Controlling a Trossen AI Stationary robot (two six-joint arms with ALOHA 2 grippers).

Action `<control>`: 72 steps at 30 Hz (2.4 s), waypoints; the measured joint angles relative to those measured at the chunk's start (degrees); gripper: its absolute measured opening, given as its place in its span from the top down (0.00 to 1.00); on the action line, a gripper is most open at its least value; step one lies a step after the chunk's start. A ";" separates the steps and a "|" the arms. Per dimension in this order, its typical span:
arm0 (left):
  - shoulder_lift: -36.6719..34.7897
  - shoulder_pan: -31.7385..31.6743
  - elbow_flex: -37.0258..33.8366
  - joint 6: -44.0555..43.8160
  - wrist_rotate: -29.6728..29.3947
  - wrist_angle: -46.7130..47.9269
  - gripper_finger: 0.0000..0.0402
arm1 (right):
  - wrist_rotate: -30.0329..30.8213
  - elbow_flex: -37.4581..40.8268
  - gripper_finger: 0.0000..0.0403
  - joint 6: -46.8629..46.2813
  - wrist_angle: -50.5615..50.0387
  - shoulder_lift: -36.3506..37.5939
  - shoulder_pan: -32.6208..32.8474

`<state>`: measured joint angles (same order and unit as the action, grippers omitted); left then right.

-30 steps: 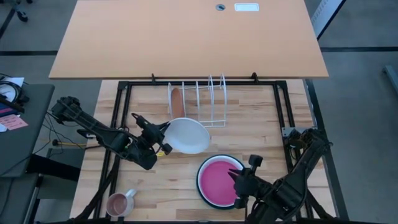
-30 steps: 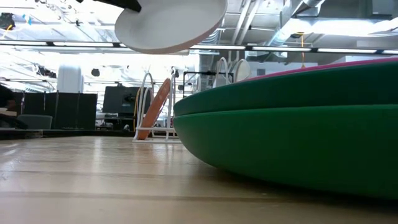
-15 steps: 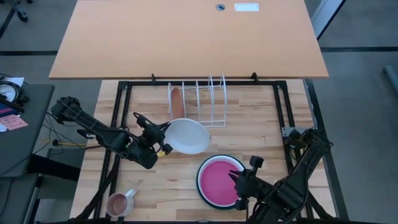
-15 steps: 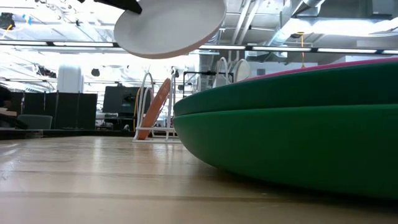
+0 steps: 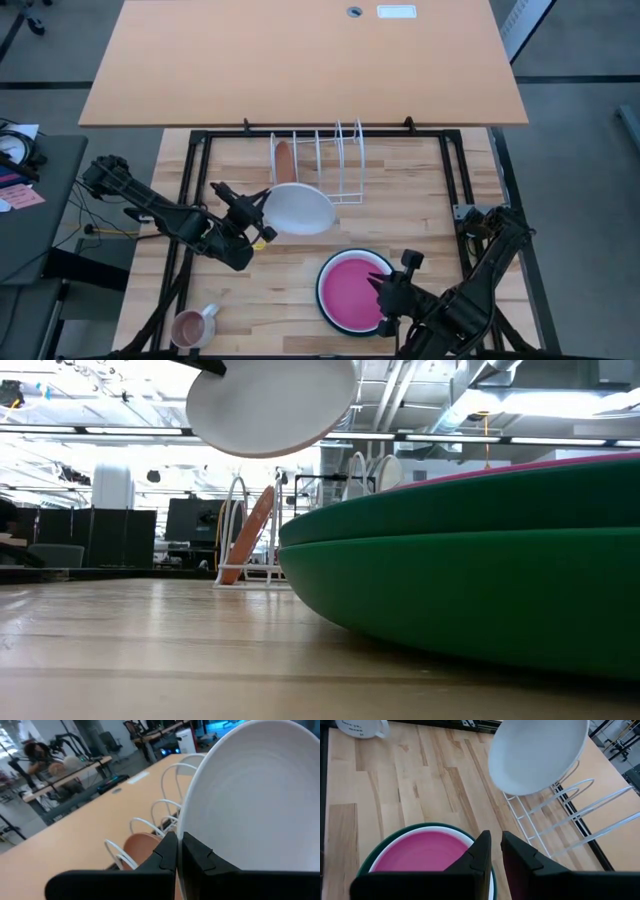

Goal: Sort dishes
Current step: Put the small white plate in the dish rack

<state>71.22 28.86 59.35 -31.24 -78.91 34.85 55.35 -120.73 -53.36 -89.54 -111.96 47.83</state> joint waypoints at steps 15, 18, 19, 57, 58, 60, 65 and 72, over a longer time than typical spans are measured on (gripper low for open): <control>-0.02 6.01 0.00 5.51 -8.49 -2.87 1.00 | 0.00 0.00 0.87 -0.17 0.01 0.00 0.00; -0.02 6.51 0.00 5.56 -8.59 -2.88 1.00 | 0.00 0.00 0.87 -0.17 0.07 0.00 0.00; -0.02 6.54 0.00 5.57 -8.57 -2.89 1.00 | 0.00 0.00 0.87 -0.17 0.05 0.00 0.00; -0.02 6.54 0.00 0.60 2.66 -5.07 1.00 | 0.02 0.00 0.87 1.36 0.02 -0.02 -1.91; -0.02 6.54 0.00 0.83 3.01 -5.59 1.00 | 0.02 0.00 0.87 1.36 0.00 0.00 -1.92; -0.02 6.54 0.00 1.74 3.62 -6.70 1.00 | 0.02 0.00 0.87 1.36 0.00 -0.02 -1.95; -0.02 6.54 0.00 4.50 4.82 -10.16 1.00 | 0.02 0.00 0.87 1.55 -0.34 -0.02 -1.51; -0.02 6.53 0.00 6.09 10.71 -12.58 1.00 | 0.02 0.00 0.87 5.42 -0.48 -0.02 0.06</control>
<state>71.20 35.40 59.35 -25.15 -68.20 22.26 55.37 -120.73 -47.95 -90.02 -111.98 47.90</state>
